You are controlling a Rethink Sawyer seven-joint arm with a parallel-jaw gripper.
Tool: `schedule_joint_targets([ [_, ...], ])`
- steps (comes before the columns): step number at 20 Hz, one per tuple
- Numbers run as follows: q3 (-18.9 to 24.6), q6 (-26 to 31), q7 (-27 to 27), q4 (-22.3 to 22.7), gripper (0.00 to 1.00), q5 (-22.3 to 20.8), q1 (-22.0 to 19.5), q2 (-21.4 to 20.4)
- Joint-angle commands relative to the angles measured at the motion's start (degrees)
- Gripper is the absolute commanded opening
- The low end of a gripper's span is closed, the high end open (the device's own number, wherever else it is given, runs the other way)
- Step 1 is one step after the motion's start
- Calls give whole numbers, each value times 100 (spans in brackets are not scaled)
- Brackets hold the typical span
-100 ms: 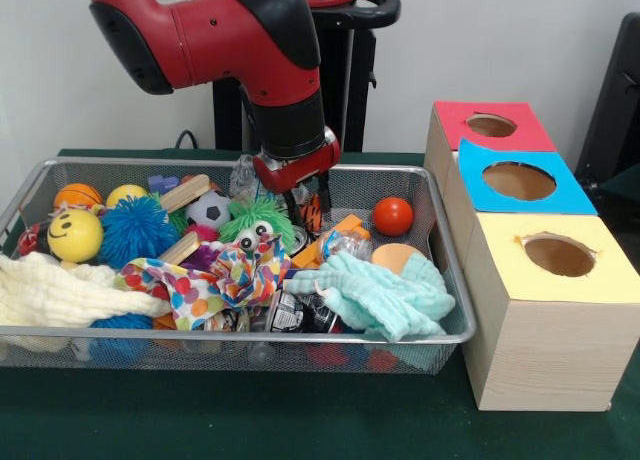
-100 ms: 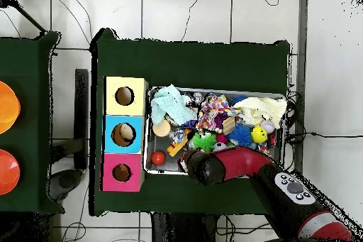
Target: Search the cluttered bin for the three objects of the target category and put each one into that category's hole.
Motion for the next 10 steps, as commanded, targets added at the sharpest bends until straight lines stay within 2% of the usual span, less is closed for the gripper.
schedule_joint_targets([
  [1, 212, -215, -312, -592, 0, -488, -7, 94],
  [10, 222, -205, -289, -603, 0, -551, -3, 84],
])
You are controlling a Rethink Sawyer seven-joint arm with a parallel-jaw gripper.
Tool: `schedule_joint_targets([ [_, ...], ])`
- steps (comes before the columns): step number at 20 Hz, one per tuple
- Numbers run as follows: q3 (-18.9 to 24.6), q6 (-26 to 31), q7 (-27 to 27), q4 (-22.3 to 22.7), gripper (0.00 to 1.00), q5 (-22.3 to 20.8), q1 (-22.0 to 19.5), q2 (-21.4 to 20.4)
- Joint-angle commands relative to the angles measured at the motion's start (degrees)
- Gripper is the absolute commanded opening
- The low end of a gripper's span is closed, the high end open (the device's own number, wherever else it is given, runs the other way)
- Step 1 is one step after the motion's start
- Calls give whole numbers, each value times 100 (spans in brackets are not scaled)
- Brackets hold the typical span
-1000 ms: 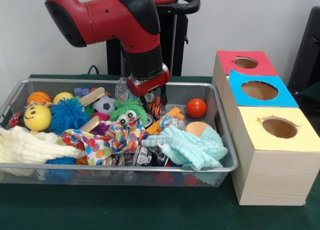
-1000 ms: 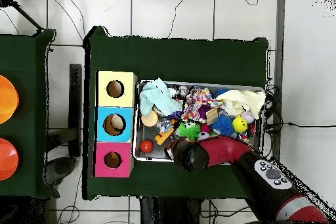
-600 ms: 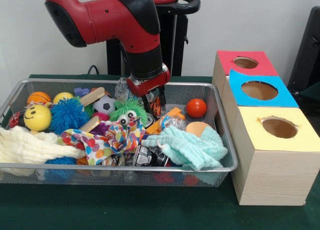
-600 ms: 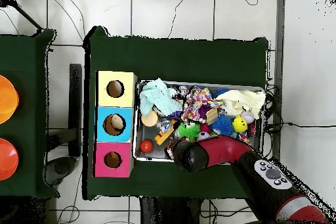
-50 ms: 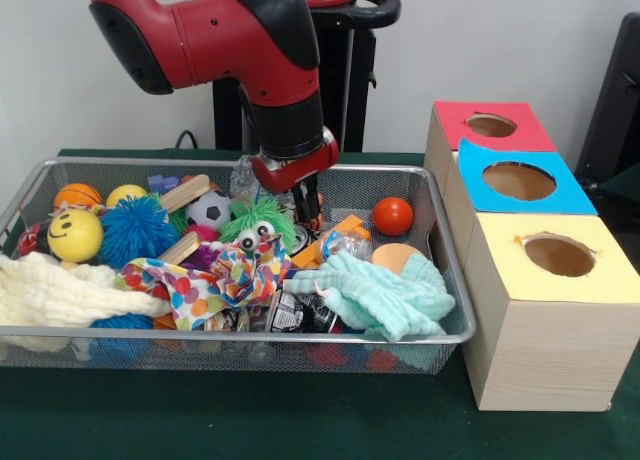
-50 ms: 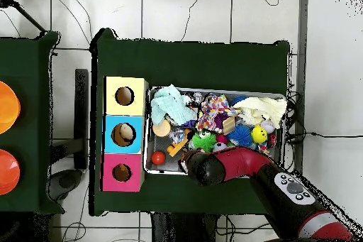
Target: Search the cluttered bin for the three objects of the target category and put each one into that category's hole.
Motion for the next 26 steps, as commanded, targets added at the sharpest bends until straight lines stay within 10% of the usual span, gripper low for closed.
schedule_joint_targets([
  [1, 220, -196, -286, -604, 0, -442, -1, 81],
  [18, 182, -199, -190, -609, 0, -450, 57, 3],
  [19, 184, -209, -186, -603, 100, -448, 55, 4],
  [26, 214, -141, -258, -612, 100, -434, 40, -27],
])
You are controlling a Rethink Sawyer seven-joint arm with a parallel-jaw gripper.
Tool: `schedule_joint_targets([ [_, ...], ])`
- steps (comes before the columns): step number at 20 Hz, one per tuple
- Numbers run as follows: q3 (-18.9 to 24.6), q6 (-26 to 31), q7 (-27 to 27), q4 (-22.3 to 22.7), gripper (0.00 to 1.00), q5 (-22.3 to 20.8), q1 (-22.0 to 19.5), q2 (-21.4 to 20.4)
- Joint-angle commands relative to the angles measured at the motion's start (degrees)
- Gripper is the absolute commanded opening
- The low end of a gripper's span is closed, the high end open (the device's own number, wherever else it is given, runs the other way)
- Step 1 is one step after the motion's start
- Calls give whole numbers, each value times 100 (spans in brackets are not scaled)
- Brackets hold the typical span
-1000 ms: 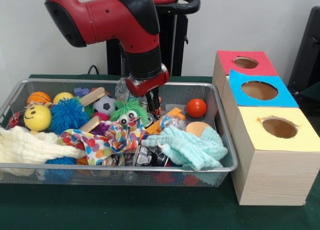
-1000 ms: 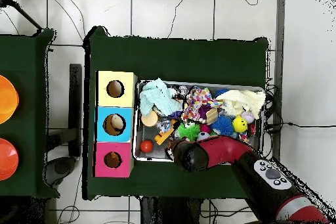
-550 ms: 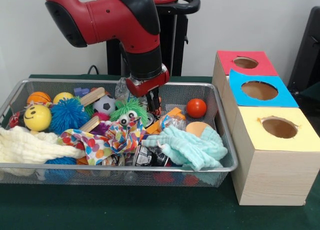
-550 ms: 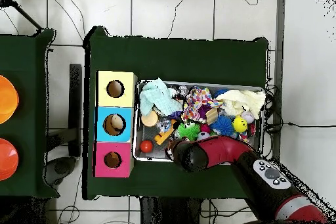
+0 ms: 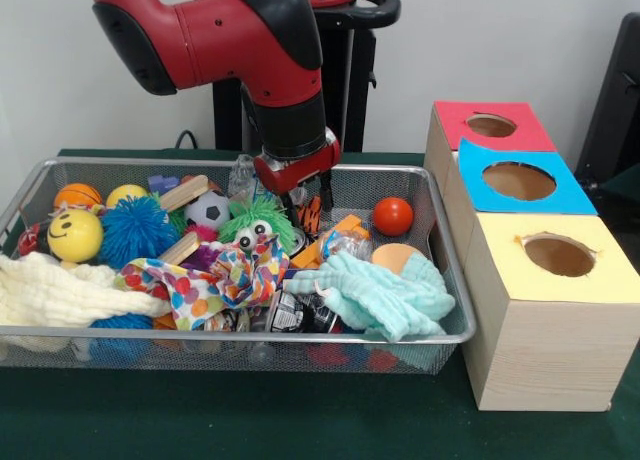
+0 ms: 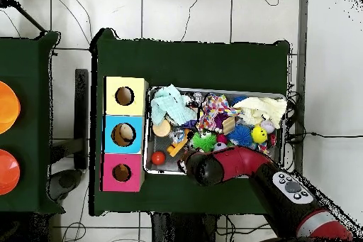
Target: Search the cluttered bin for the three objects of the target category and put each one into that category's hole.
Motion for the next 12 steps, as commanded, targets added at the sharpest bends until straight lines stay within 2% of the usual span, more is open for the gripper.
schedule_joint_targets([
  [1, 224, -128, -262, -603, 100, -374, -9, -31],
  [12, 152, -84, -234, -631, 100, -395, 59, -49],
])
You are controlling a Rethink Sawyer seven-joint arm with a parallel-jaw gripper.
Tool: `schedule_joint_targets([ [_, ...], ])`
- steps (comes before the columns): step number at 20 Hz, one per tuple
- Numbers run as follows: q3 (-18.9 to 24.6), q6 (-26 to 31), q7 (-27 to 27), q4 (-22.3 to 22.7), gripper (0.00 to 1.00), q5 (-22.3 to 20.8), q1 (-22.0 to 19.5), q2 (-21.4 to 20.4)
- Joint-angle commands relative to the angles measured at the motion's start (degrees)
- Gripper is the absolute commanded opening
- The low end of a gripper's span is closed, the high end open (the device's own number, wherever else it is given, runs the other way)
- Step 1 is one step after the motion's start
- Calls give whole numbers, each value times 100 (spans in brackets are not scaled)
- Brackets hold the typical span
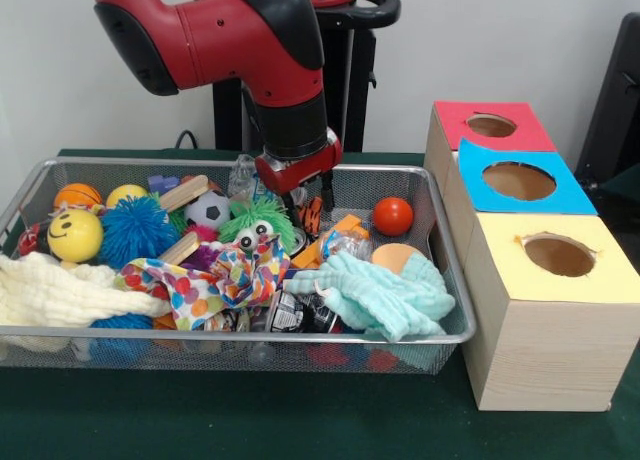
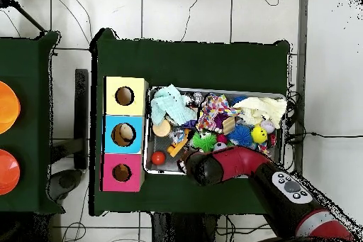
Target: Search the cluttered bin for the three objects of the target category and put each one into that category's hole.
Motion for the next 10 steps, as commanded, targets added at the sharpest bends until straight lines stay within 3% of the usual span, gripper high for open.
schedule_joint_targets([
  [1, 98, -112, -196, -668, 100, -433, 78, -18],
  [10, 0, -269, -55, -838, 100, -551, 123, 262],
])
